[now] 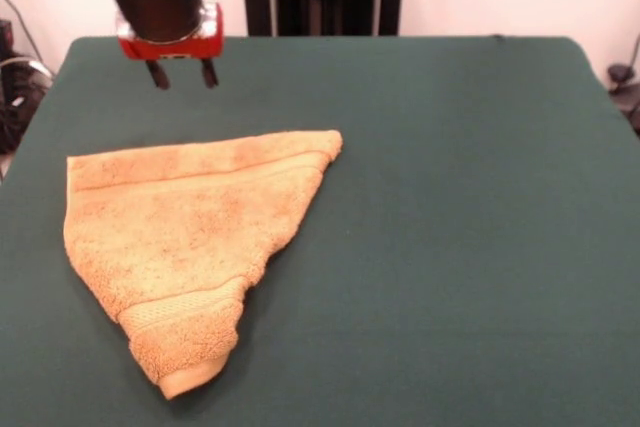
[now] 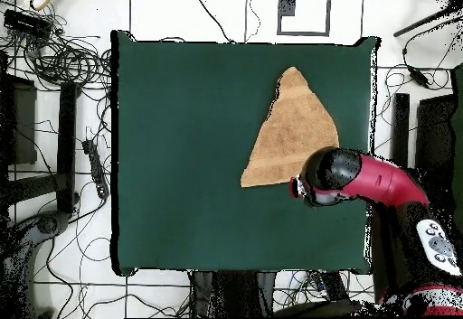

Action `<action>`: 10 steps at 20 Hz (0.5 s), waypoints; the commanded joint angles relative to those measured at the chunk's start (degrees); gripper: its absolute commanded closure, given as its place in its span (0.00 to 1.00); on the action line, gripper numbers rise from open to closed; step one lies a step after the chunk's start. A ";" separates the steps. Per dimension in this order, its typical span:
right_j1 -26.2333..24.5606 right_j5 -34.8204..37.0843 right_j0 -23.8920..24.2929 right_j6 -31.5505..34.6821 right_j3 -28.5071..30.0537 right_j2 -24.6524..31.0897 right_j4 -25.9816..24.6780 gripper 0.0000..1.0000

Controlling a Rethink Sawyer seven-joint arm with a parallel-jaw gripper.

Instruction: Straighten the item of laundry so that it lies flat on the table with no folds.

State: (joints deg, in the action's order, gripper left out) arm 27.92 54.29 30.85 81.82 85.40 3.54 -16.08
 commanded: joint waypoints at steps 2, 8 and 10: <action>-9.30 10.70 -1.50 1.73 -17.20 10.41 7.20 0.00; -17.54 18.23 -6.80 9.51 -32.82 9.24 10.00 0.00; -19.59 19.77 -8.25 12.46 -36.24 8.52 11.45 0.00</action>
State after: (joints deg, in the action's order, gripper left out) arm 19.47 65.86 28.72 81.83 63.76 4.64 -9.39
